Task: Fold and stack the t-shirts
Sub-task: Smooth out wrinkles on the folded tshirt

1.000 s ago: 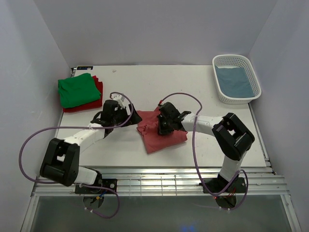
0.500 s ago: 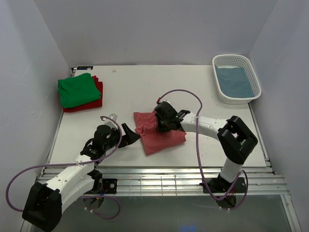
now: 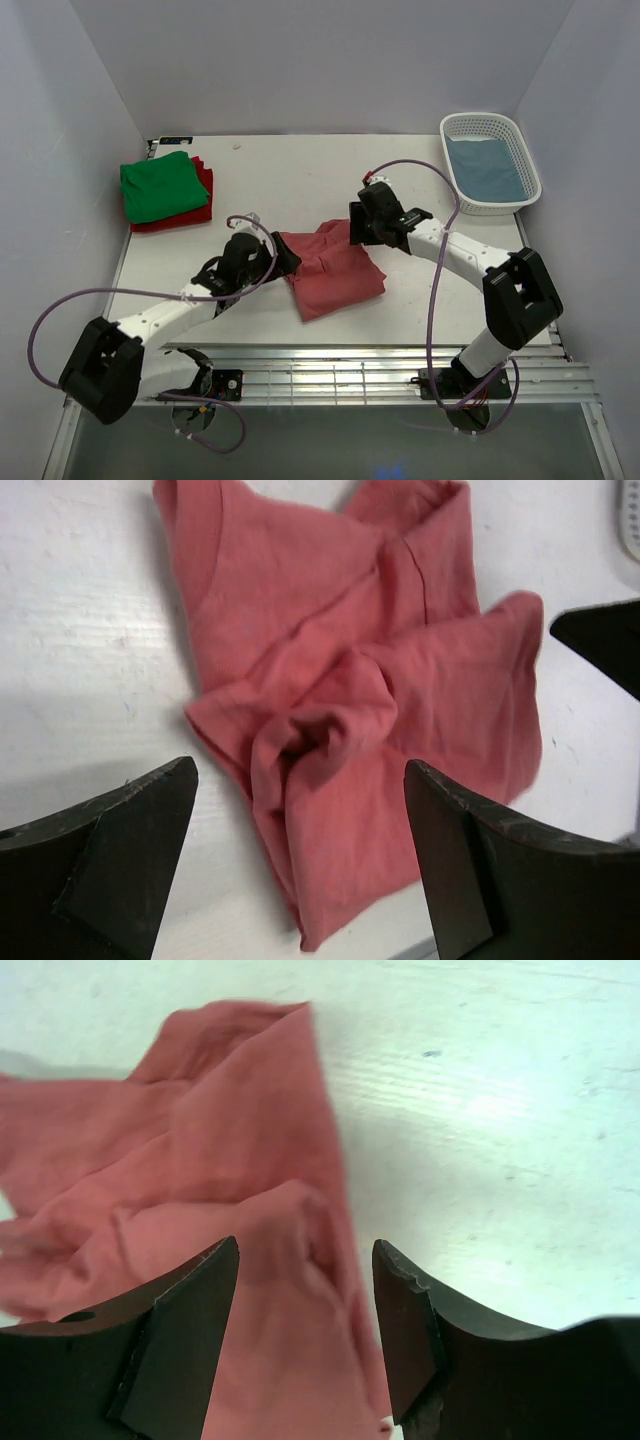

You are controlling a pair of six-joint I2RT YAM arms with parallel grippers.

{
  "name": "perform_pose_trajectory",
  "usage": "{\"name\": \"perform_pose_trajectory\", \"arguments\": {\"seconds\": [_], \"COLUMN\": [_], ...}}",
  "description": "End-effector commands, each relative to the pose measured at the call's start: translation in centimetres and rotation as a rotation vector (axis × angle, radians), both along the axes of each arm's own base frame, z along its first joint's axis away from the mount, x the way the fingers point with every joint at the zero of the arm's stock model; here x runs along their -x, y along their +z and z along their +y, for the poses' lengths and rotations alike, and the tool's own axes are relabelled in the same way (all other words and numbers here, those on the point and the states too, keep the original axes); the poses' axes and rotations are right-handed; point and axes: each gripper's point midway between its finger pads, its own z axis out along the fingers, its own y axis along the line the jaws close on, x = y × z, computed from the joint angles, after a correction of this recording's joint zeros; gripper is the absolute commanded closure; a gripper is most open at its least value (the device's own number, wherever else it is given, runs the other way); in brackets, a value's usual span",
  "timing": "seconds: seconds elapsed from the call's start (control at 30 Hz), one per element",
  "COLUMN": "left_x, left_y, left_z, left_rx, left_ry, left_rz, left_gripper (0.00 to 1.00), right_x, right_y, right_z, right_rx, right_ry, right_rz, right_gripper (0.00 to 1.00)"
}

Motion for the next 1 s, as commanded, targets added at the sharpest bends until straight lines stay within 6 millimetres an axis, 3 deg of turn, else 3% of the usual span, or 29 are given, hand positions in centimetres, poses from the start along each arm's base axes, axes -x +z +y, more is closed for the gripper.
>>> {"name": "perform_pose_trajectory", "arguments": {"seconds": [0.0,0.03,0.1,0.23,0.4,0.63,0.8,0.97], "left_x": [-3.9,-4.5,-5.8,-6.1,-4.6,-1.6,-0.9,-0.9], "left_y": [2.3,1.3,2.4,2.0,1.7,0.3,-0.6,-1.0], "left_z": [-0.1,-0.2,-0.2,0.0,-0.5,-2.7,-3.2,-3.0], "left_rx": [-0.111,-0.158,-0.206,-0.255,-0.251,-0.263,-0.286,-0.301], "left_ry": [0.091,0.098,0.134,0.147,0.138,0.102,0.094,0.109], "left_rz": [-0.058,-0.032,-0.048,-0.030,-0.008,0.035,0.058,0.062], "left_gripper": [0.06,0.06,0.06,0.06,0.09,0.10,0.11,0.12], "right_x": [-2.8,-3.1,-4.1,-4.6,-4.2,-3.9,-3.6,-2.6], "right_y": [0.0,-0.5,-0.2,-0.6,-0.6,1.6,2.7,1.8], "right_z": [-1.9,-1.9,-2.3,-1.5,-1.0,-1.5,-1.1,-0.2], "right_rx": [0.035,0.033,0.028,0.002,-0.032,-0.044,-0.080,-0.130], "right_ry": [0.019,0.030,0.041,0.084,0.103,0.101,0.120,0.151], "right_rz": [-0.020,-0.006,-0.012,0.006,0.014,-0.035,-0.040,0.006], "right_gripper": [0.38,0.38,0.38,0.38,0.38,0.38,0.38,0.38]}}
